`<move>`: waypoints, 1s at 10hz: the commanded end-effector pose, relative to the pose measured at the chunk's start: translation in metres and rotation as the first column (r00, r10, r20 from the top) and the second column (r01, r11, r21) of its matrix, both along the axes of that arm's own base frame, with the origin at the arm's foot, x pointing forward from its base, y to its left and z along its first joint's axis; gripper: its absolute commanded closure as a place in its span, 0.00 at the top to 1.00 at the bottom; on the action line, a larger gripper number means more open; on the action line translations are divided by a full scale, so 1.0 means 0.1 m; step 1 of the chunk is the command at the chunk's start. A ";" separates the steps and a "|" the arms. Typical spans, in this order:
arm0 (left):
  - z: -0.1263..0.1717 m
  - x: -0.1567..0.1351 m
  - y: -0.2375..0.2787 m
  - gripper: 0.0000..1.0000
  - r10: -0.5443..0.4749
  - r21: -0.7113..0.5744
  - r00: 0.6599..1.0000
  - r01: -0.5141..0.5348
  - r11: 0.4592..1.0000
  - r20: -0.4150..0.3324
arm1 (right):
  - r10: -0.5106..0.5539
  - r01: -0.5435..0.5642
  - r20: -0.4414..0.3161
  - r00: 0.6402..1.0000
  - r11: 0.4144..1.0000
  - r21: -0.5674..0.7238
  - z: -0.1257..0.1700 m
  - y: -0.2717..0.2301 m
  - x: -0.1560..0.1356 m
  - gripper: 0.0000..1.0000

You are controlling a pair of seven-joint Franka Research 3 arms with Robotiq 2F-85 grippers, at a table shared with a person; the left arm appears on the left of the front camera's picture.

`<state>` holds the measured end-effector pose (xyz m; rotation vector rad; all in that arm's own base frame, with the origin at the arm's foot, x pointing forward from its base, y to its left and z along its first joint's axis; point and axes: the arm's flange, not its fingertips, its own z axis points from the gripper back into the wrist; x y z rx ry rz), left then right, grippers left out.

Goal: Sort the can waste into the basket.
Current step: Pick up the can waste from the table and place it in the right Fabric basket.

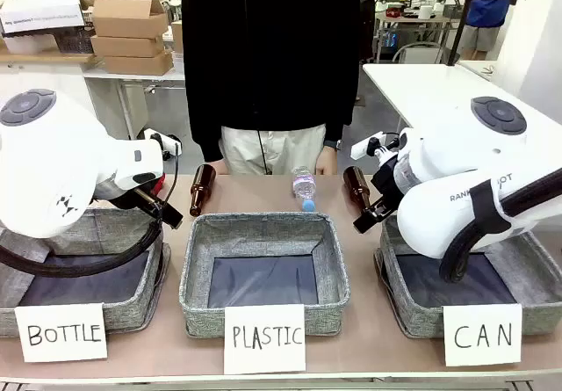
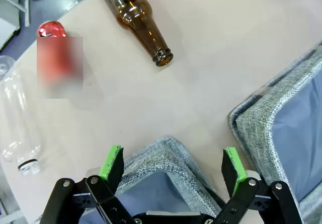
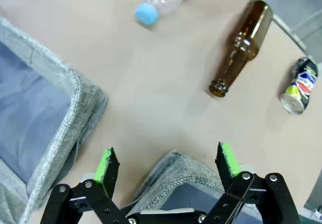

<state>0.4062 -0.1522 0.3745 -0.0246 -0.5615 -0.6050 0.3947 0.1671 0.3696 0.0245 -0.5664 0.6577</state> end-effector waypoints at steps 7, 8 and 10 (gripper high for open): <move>0.00 0.00 0.00 1.00 0.000 0.000 1.000 0.000 1.000 0.000 | 0.000 0.000 0.000 1.000 1.000 0.000 0.00 0.00 0.00 1.00; 0.00 0.00 0.00 1.00 0.000 0.000 1.000 0.000 1.000 0.000 | 0.000 0.000 0.000 1.000 1.000 0.000 0.00 0.00 0.00 1.00; 0.00 0.00 0.00 1.00 0.000 0.000 1.000 0.000 1.000 0.000 | 0.000 0.000 0.000 1.000 1.000 0.000 0.00 0.00 0.00 1.00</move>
